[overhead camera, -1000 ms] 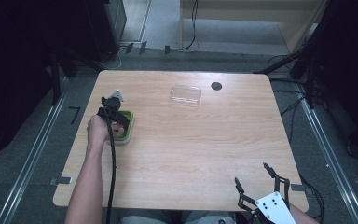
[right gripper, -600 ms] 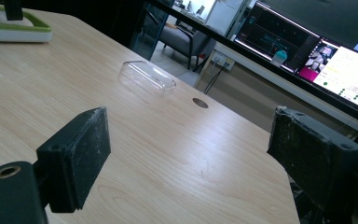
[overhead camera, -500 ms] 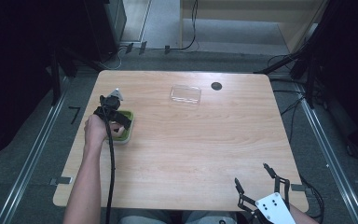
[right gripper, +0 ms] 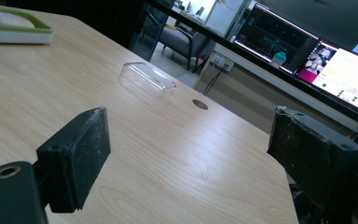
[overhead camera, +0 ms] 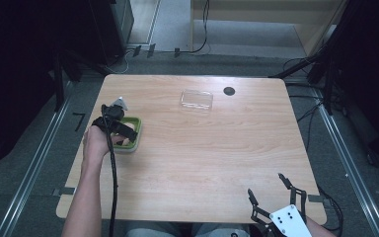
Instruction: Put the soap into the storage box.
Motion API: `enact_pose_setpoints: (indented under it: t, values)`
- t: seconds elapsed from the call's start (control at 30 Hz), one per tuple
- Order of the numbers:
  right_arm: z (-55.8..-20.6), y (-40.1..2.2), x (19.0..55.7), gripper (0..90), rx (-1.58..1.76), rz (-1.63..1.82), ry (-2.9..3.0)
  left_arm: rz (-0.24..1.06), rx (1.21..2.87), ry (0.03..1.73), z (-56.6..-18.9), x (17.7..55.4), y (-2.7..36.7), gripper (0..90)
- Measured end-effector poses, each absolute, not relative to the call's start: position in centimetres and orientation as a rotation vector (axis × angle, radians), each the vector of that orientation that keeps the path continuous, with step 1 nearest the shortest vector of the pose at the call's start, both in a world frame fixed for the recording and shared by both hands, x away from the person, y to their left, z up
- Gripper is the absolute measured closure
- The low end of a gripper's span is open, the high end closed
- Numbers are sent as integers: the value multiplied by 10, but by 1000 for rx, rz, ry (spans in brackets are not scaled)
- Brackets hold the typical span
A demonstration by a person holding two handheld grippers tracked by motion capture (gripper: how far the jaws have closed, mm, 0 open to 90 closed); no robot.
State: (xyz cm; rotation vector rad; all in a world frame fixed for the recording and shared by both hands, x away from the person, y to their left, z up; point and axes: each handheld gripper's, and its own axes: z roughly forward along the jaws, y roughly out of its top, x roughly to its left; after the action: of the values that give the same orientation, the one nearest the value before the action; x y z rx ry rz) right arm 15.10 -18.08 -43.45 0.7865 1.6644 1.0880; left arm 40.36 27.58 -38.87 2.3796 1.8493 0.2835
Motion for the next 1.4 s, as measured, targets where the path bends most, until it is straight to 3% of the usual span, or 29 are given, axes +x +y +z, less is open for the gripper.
enact_pose_setpoints:
  t: [0.67, 1.4]
  values:
    - [-434, -181, 151, 131, 785, 1089, 1663, 238, 2414, 1853, -390, 356, 285, 0]
    - [-434, -181, 150, 132, 787, 1091, 1660, 103, 2472, 1831, -425, 313, 281, 0]
